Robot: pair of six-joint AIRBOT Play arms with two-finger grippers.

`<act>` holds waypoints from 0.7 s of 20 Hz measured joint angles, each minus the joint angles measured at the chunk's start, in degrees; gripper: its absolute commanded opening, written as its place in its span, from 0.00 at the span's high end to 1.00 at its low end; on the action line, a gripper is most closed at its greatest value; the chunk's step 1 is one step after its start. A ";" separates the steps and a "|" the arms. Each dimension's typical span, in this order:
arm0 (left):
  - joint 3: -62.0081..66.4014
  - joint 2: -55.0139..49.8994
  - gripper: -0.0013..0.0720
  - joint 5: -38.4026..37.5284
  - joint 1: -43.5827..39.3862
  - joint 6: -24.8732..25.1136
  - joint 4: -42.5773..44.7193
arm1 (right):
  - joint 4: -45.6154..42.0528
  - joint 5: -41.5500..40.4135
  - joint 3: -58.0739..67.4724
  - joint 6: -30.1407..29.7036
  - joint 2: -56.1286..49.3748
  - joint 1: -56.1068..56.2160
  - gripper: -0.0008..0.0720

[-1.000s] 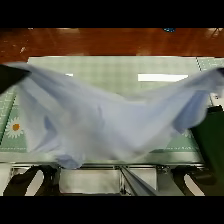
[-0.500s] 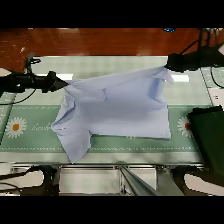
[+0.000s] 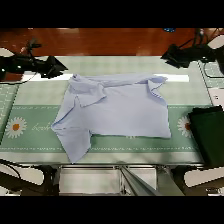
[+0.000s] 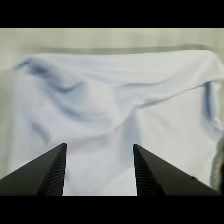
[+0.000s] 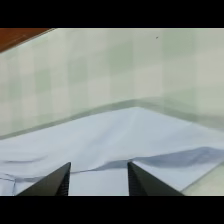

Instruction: Fold the shirts.

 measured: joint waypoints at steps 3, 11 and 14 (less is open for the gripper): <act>-0.13 2.21 0.29 -10.47 5.27 -4.35 6.93 | -6.69 8.00 -0.07 -4.11 3.63 -4.09 0.43; -40.28 29.20 0.29 -6.64 20.92 -2.27 13.55 | -7.37 5.25 -37.77 -7.56 26.58 -13.11 0.43; -52.63 35.56 0.29 -4.59 28.92 2.10 10.03 | 1.79 3.06 -51.25 -12.35 34.71 -16.04 0.43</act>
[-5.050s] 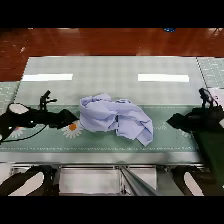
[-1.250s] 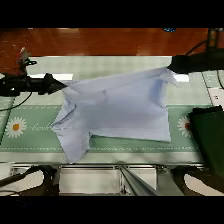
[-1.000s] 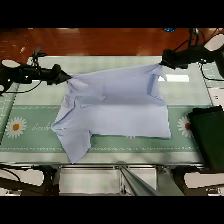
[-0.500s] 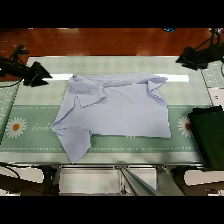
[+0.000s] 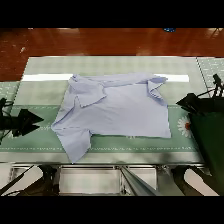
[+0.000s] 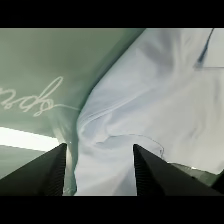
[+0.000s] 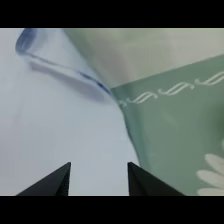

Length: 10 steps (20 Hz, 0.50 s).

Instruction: Fold the shirts.

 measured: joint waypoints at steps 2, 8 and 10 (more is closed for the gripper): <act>-4.79 1.84 0.29 0.61 2.64 1.44 -1.44 | 3.82 -0.24 -5.20 -2.12 4.04 -0.92 0.43; -11.87 3.02 0.29 6.88 -0.87 3.43 -3.28 | 8.83 3.02 -10.43 -4.94 9.38 -1.79 0.43; -12.61 2.14 0.29 9.22 -4.07 3.67 -4.44 | 9.42 3.21 -10.82 -5.01 9.84 -1.84 0.43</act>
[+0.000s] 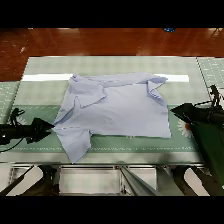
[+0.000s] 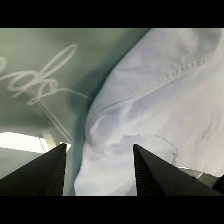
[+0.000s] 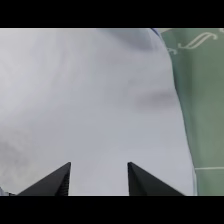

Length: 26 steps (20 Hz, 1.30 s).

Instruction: Fold the shirts.

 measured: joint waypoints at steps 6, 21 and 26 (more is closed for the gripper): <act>-0.55 -5.40 0.95 7.04 -9.20 -1.20 -3.63 | 1.14 1.01 -0.20 0.68 0.46 -0.85 0.43; 2.36 -7.82 0.96 7.30 -11.61 0.74 -4.24 | -20.39 7.74 -6.56 11.23 -4.50 -7.10 0.43; 2.38 -7.82 0.96 7.04 -11.61 0.81 -4.63 | -12.76 2.47 -6.69 10.78 -11.67 1.20 0.45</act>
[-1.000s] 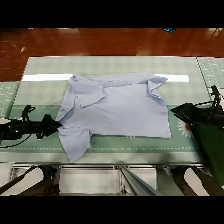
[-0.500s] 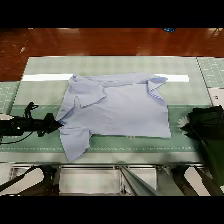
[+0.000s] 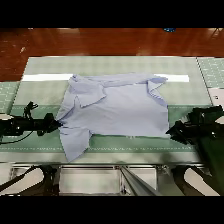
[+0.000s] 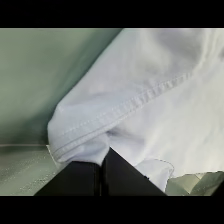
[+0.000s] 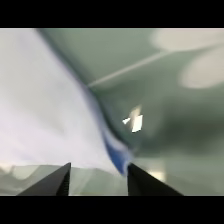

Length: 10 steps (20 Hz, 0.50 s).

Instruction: Fold the shirts.

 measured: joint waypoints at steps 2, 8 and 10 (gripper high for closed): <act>0.07 -0.02 0.96 -0.09 0.00 -0.02 -0.04 | 3.15 -3.48 0.92 -0.83 -2.86 3.45 0.83; 5.64 2.51 0.96 -2.91 -0.02 1.14 -8.35 | 8.55 -5.16 15.26 -4.46 -3.85 12.74 0.96; 11.85 5.40 0.96 -3.67 -0.02 1.88 -15.32 | 9.01 -3.93 25.05 -4.46 -1.97 14.16 0.96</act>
